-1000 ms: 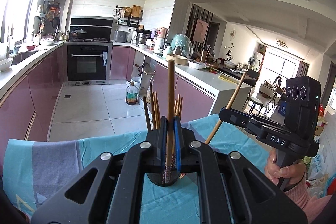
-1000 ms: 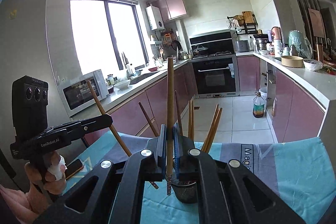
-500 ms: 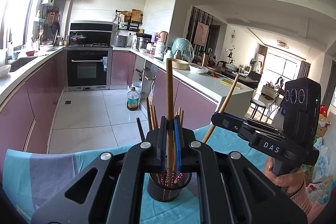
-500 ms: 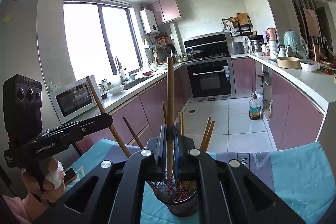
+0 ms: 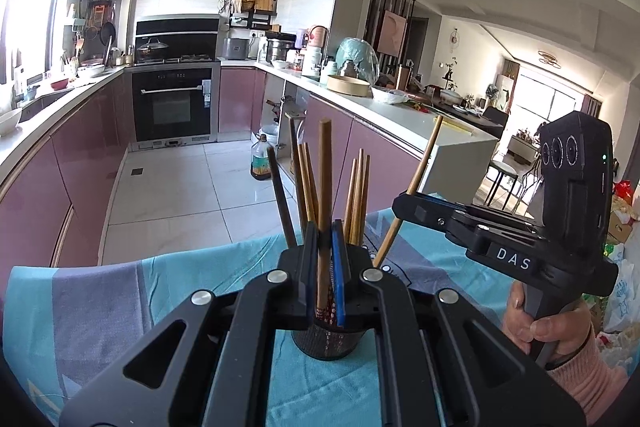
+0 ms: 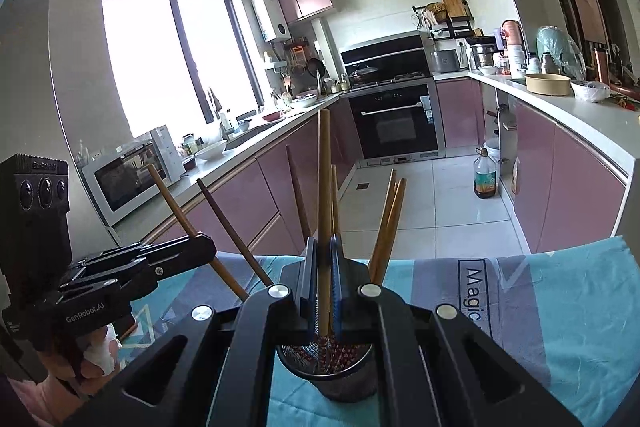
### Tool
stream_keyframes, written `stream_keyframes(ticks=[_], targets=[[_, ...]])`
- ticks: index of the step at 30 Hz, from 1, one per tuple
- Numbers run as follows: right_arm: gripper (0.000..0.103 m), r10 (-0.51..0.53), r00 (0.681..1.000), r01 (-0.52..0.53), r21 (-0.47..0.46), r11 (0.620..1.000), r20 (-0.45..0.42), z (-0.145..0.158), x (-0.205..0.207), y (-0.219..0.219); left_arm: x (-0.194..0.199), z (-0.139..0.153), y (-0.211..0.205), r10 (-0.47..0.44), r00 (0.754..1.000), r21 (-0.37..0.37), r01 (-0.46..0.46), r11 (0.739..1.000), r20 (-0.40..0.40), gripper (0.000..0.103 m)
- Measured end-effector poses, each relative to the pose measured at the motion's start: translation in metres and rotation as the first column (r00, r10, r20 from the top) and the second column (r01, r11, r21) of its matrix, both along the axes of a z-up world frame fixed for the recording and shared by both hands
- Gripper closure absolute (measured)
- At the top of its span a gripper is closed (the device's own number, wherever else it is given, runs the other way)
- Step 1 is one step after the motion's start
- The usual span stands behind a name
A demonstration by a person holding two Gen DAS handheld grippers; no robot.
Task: Organize utensils
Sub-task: 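Lower both chopsticks into the mesh holder beside the others, then open both grippers and withdraw them from the mesh holder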
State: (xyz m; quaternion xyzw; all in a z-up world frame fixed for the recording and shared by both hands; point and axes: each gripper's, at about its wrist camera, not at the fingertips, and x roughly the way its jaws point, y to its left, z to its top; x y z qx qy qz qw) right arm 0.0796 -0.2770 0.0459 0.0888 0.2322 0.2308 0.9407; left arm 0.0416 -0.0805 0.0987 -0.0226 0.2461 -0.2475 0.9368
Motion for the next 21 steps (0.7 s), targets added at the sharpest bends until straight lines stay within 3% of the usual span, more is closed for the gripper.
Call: stream_keyframes(ticks=[21], targets=[[0.097,-0.026,0.998,0.025,-0.023,0.999,-0.059,-0.021,0.013,0.009,0.020,-0.011,-0.002,0.013,0.997,0.059,-0.008,0.998,-0.073,0.095]])
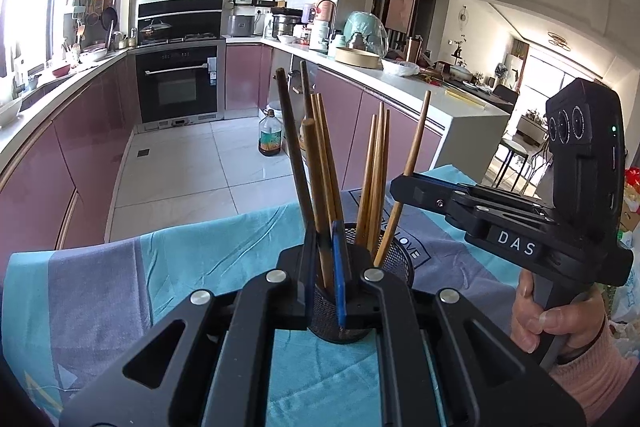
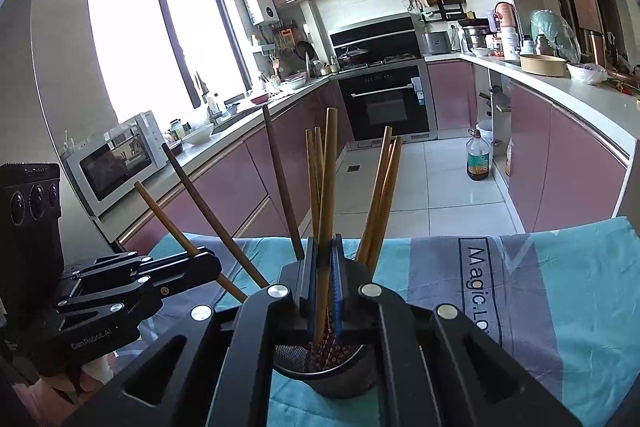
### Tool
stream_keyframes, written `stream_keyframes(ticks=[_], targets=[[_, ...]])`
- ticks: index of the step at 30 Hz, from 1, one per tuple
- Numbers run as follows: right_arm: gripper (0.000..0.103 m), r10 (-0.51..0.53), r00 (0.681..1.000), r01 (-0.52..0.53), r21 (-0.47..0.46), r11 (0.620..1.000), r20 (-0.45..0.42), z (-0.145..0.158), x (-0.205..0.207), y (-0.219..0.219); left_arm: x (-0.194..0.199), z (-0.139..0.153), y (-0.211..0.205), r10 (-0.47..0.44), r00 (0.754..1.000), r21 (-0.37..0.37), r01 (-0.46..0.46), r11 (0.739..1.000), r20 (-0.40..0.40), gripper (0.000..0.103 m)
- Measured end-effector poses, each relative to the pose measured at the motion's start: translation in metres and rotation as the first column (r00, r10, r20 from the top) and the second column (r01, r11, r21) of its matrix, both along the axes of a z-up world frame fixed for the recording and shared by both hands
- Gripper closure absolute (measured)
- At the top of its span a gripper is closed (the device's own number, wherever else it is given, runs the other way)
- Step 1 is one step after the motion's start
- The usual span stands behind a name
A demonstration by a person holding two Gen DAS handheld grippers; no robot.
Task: Organize utensils
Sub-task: 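Open both grippers and withdraw them from the mesh holder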
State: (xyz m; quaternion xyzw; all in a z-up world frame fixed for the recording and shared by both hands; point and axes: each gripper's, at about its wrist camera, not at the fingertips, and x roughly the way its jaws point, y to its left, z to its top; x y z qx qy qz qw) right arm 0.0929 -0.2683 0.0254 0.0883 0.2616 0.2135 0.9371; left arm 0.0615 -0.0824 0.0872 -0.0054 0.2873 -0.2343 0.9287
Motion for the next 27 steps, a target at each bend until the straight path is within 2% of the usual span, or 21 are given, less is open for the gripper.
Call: stream_keyframes(ticks=[7,9,11,12,13,14,18,20,22,27], targets=[[0.096,-0.005,1.000,0.005,-0.007,1.000,-0.018,-0.002,0.007,0.002,0.010,-0.005,-0.002,0.013,1.000,0.013,-0.013,1.000,-0.019,0.094],[0.096,-0.016,1.000,0.016,-0.009,1.000,-0.021,-0.003,0.008,0.002,0.010,-0.008,-0.003,0.016,1.000,0.019,-0.015,1.000,-0.020,0.090],[0.093,-0.018,1.000,0.018,-0.004,1.000,-0.025,-0.004,0.008,0.002,0.012,-0.009,-0.003,0.024,0.999,0.017,-0.023,1.000,-0.023,0.081],[0.089,-0.023,0.999,0.022,-0.004,1.000,-0.025,-0.004,0.008,0.001,0.012,-0.011,-0.002,0.030,0.999,0.015,-0.030,0.999,-0.026,0.076],[0.082,-0.028,0.999,0.027,-0.006,1.000,-0.024,-0.005,0.007,0.000,0.013,-0.012,-0.001,0.033,0.999,0.012,-0.033,0.999,-0.030,0.075],[0.081,-0.030,0.999,0.030,-0.007,1.000,-0.022,-0.005,0.007,0.000,0.014,-0.014,-0.001,0.035,0.999,0.010,-0.035,0.999,-0.033,0.073],[0.079,-0.030,1.000,0.029,-0.023,0.999,-0.009,-0.005,0.003,-0.001,0.016,-0.020,0.006,0.046,0.998,0.001,-0.046,0.999,-0.045,0.065],[0.077,-0.040,0.999,0.040,-0.033,0.999,-0.006,-0.006,0.003,-0.001,0.017,-0.024,0.009,0.050,0.997,-0.003,-0.050,0.999,-0.052,0.064],[0.068,-0.064,0.998,0.064,-0.046,0.997,-0.008,-0.007,0.002,-0.003,0.017,-0.027,0.013,0.052,0.997,-0.008,-0.053,0.999,-0.060,0.063],[0.066,-0.095,0.995,0.094,-0.059,0.994,-0.011,-0.009,-0.001,-0.008,0.019,-0.036,0.022,0.062,0.996,-0.017,-0.064,0.998,-0.070,0.061]])
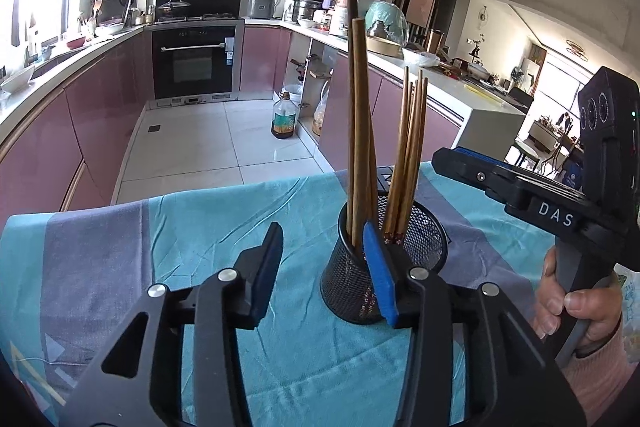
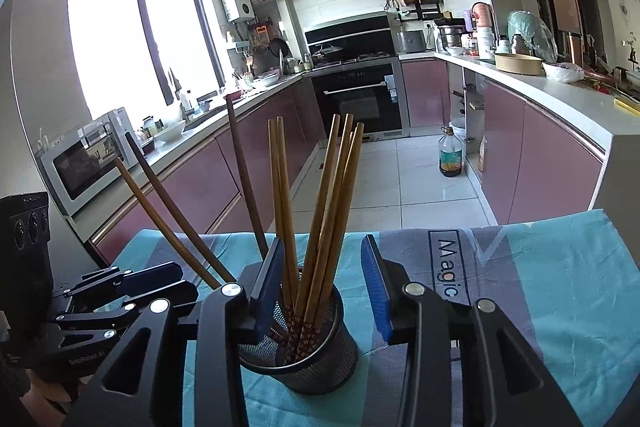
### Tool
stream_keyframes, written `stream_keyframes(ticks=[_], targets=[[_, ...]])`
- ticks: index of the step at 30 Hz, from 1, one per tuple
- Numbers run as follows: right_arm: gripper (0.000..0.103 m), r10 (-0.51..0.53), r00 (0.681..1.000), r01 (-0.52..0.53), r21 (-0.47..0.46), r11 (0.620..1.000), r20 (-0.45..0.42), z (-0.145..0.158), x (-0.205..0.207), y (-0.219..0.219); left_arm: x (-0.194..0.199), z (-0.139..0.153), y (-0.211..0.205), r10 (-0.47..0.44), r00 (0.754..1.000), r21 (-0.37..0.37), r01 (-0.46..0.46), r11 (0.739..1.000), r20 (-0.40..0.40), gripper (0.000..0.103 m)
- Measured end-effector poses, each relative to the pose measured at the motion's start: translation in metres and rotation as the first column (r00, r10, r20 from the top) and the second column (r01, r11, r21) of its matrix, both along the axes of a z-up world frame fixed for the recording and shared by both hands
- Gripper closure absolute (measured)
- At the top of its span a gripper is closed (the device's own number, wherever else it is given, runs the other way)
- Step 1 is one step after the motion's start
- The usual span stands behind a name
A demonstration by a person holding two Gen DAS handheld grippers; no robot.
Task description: Organize utensils
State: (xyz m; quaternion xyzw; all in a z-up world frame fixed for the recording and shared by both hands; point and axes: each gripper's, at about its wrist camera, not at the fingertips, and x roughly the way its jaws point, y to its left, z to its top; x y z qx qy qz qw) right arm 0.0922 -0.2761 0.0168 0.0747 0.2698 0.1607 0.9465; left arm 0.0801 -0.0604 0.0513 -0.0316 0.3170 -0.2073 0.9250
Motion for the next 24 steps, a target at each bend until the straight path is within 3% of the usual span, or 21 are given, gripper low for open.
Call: stream_keyframes(ticks=[3,7,11,13,15,20,24], targets=[[0.064,0.012,1.000,-0.012,-0.018,1.000,0.021,0.001,-0.010,0.002,-0.004,-0.003,0.006,0.007,1.000,-0.004,-0.007,1.000,0.010,0.057],[0.054,0.038,0.998,-0.036,-0.030,0.999,0.053,0.000,-0.030,0.007,-0.015,-0.007,0.013,0.022,0.999,-0.006,-0.022,1.000,0.041,0.048],[0.040,0.051,0.994,-0.046,-0.058,0.997,0.094,-0.003,-0.053,0.017,-0.036,-0.005,0.020,0.055,0.995,-0.002,-0.055,0.998,0.088,0.028],[0.025,0.046,0.992,-0.038,-0.070,0.997,0.116,-0.006,-0.063,0.020,-0.044,-0.006,0.025,0.083,0.989,0.000,-0.084,0.997,0.120,0.017],[0.019,0.041,0.990,-0.030,-0.081,0.996,0.136,-0.009,-0.072,0.024,-0.052,-0.006,0.031,0.105,0.983,0.010,-0.108,0.994,0.151,0.006],[0.007,0.018,0.983,0.001,-0.103,0.995,0.183,-0.015,-0.092,0.029,-0.078,-0.010,0.039,0.152,0.961,0.025,-0.162,0.986,0.232,0.006],[0.007,0.001,0.976,0.027,-0.122,0.992,0.219,-0.017,-0.107,0.035,-0.099,-0.015,0.046,0.186,0.943,0.011,-0.197,0.980,0.277,0.006]])
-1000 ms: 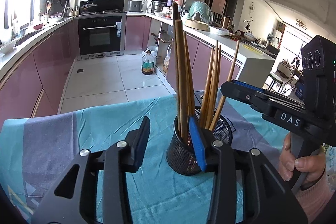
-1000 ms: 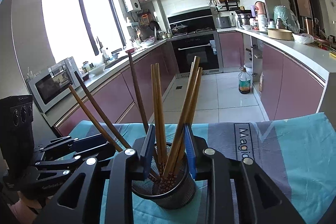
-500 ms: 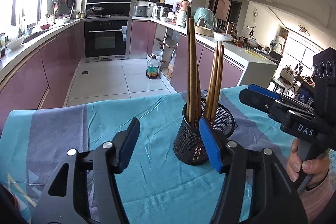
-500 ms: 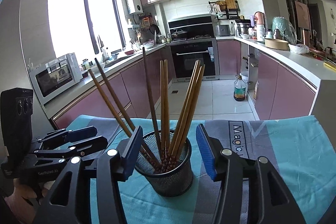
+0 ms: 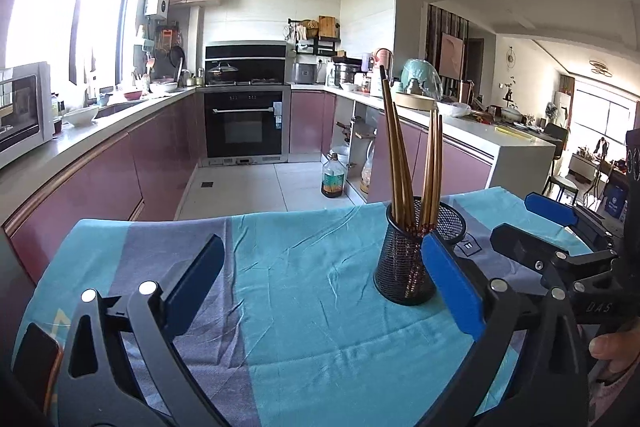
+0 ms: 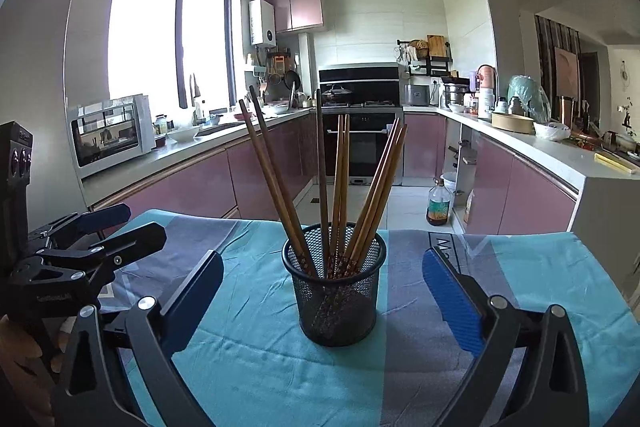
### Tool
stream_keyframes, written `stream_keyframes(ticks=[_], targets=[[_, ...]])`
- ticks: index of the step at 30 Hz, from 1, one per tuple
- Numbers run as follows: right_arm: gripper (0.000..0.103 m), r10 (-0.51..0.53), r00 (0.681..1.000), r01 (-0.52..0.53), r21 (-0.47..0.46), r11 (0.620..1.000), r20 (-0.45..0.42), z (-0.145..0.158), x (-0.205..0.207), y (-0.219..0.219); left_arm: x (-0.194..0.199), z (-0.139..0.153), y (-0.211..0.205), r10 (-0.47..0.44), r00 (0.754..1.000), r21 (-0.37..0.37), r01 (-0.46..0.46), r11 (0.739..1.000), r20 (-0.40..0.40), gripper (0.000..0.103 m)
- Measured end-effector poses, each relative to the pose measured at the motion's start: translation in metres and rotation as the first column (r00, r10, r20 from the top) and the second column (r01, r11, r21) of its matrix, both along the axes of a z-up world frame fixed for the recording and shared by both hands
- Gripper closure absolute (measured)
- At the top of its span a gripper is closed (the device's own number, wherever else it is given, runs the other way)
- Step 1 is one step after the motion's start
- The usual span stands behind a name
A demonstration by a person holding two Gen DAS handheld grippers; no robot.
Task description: Organize utensils
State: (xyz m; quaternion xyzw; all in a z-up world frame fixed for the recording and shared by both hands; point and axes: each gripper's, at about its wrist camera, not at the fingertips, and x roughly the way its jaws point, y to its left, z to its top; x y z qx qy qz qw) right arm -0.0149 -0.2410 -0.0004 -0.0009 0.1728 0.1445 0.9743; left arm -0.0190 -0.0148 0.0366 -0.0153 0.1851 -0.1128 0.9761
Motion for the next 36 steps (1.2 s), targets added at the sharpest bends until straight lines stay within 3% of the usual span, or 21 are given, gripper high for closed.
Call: stream_keyframes(ticks=[11,36], targets=[[0.007,-0.066,0.995,0.068,-0.024,0.997,0.079,-0.004,-0.028,0.011,-0.042,-0.013,0.004,0.051,0.996,-0.010,-0.051,0.999,0.072,0.006],[0.007,-0.133,0.981,0.135,-0.009,0.991,0.145,-0.010,-0.045,0.006,-0.072,-0.026,0.013,0.117,0.985,-0.060,-0.110,0.992,0.125,0.006]])
